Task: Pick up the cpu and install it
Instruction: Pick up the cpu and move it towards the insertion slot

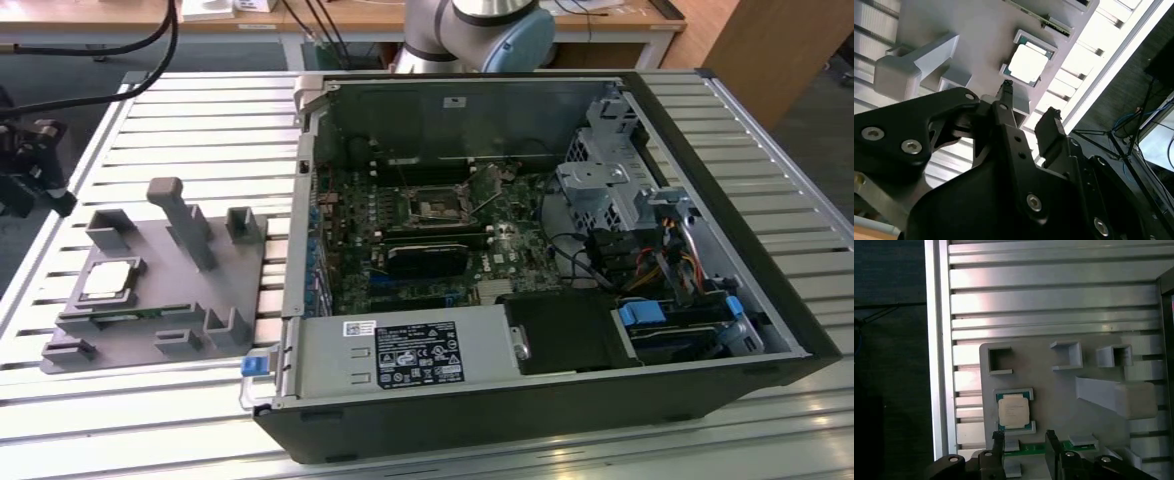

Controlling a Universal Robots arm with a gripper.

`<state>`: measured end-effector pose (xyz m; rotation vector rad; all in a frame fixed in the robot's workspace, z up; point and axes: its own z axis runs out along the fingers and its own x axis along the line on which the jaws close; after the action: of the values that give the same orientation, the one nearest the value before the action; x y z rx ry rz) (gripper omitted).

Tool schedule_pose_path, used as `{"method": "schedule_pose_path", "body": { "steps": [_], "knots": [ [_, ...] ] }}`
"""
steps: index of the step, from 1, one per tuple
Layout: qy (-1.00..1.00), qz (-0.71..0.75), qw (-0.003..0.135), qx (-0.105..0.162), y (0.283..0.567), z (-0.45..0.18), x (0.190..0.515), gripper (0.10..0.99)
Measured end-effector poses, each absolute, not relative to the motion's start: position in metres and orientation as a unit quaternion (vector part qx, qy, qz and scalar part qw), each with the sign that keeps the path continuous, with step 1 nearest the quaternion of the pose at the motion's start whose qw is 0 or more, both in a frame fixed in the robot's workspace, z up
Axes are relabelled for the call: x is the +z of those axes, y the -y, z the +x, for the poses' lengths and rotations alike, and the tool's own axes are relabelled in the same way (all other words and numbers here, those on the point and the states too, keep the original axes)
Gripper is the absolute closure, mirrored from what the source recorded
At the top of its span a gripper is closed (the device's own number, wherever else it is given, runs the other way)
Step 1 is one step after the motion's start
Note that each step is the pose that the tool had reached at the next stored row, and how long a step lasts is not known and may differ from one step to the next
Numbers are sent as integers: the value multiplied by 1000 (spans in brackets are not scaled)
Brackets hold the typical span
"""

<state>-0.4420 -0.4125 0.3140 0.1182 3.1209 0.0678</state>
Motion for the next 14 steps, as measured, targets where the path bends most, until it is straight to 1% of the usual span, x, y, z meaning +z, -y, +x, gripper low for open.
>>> {"method": "schedule_pose_path", "body": {
  "steps": [1, 2, 4, 5, 7, 8, 9, 14],
  "knots": [
    [-999, 38, 9, 22, 413, -442, 313, 620],
    [-999, 38, 9, 22, 413, -442, 311, 620],
    [-999, 38, 9, 22, 414, -442, 308, 502],
    [-999, 38, 9, 22, 414, -442, 306, 502],
    [-999, 38, 9, 22, 414, -442, 302, 388],
    [-999, 38, 9, 22, 414, -442, 300, 388],
    [-999, 38, 9, 22, 414, -442, 299, 325],
    [-999, 38, 9, 22, 414, -442, 290, 325]
  ]
}}
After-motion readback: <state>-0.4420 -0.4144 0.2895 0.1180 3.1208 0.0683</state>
